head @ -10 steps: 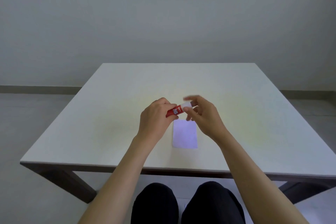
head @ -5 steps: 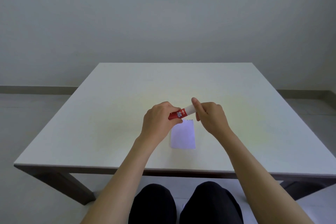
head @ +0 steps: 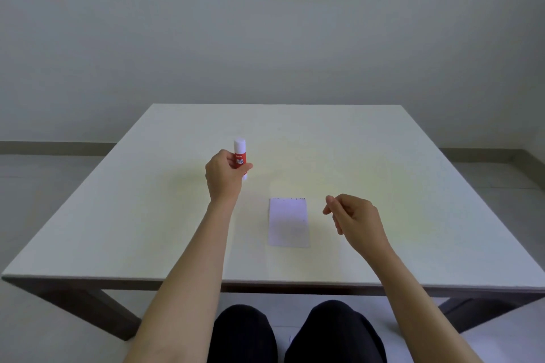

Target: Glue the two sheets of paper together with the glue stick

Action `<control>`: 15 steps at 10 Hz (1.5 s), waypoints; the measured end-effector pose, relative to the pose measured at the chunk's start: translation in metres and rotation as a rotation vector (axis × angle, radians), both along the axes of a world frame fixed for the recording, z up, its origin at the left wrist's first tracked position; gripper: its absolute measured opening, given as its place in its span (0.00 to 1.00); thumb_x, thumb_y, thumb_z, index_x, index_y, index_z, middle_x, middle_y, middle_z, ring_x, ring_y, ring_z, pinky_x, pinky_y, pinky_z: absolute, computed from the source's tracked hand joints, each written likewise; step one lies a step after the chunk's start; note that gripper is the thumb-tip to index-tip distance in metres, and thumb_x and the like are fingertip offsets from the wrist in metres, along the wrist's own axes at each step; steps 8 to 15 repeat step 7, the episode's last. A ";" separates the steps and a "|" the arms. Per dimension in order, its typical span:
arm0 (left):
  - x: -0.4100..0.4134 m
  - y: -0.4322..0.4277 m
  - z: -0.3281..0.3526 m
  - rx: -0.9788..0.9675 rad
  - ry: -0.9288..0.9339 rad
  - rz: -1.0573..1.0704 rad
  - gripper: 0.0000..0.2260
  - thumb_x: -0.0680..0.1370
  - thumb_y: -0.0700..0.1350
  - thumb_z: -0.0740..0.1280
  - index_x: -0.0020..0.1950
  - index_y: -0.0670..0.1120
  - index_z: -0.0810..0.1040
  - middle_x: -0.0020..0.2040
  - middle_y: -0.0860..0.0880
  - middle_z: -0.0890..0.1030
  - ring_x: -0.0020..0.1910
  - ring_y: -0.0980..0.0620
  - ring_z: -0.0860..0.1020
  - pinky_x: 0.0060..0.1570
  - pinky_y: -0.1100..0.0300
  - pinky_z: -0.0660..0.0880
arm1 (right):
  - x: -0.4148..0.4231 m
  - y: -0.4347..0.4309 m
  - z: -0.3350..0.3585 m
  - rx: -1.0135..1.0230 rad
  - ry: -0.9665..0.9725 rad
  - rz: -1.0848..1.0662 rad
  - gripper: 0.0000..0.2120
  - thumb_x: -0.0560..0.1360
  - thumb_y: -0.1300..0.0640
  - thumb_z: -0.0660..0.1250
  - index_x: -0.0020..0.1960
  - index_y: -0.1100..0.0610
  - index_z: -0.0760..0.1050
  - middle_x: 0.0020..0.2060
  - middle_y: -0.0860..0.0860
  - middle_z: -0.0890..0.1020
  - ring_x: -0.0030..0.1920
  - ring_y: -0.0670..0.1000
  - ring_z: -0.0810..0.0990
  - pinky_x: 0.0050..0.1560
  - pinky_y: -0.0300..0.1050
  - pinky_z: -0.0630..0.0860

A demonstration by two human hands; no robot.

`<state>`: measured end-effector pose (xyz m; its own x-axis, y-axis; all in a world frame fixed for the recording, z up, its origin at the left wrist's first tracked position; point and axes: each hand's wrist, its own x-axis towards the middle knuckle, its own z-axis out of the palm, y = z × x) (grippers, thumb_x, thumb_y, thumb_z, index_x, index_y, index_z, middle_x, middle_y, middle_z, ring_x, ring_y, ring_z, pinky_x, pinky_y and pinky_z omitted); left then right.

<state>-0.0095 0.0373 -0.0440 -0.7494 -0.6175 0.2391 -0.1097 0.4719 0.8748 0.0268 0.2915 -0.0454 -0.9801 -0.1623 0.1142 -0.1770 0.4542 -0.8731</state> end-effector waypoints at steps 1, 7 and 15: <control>-0.003 0.000 -0.014 -0.003 -0.004 0.010 0.12 0.66 0.41 0.75 0.34 0.47 0.71 0.32 0.46 0.83 0.33 0.48 0.77 0.33 0.59 0.70 | -0.001 0.003 0.000 -0.024 0.039 -0.050 0.16 0.79 0.54 0.62 0.34 0.56 0.77 0.23 0.51 0.72 0.23 0.45 0.68 0.25 0.30 0.66; 0.024 0.016 -0.042 -0.159 -0.118 -0.057 0.53 0.68 0.58 0.74 0.77 0.42 0.41 0.78 0.43 0.50 0.77 0.47 0.50 0.71 0.49 0.58 | 0.008 -0.021 -0.013 0.056 0.096 -0.100 0.07 0.76 0.55 0.65 0.53 0.54 0.77 0.36 0.49 0.79 0.36 0.47 0.76 0.36 0.31 0.69; 0.024 0.016 -0.042 -0.159 -0.118 -0.057 0.53 0.68 0.58 0.74 0.77 0.42 0.41 0.78 0.43 0.50 0.77 0.47 0.50 0.71 0.49 0.58 | 0.008 -0.021 -0.013 0.056 0.096 -0.100 0.07 0.76 0.55 0.65 0.53 0.54 0.77 0.36 0.49 0.79 0.36 0.47 0.76 0.36 0.31 0.69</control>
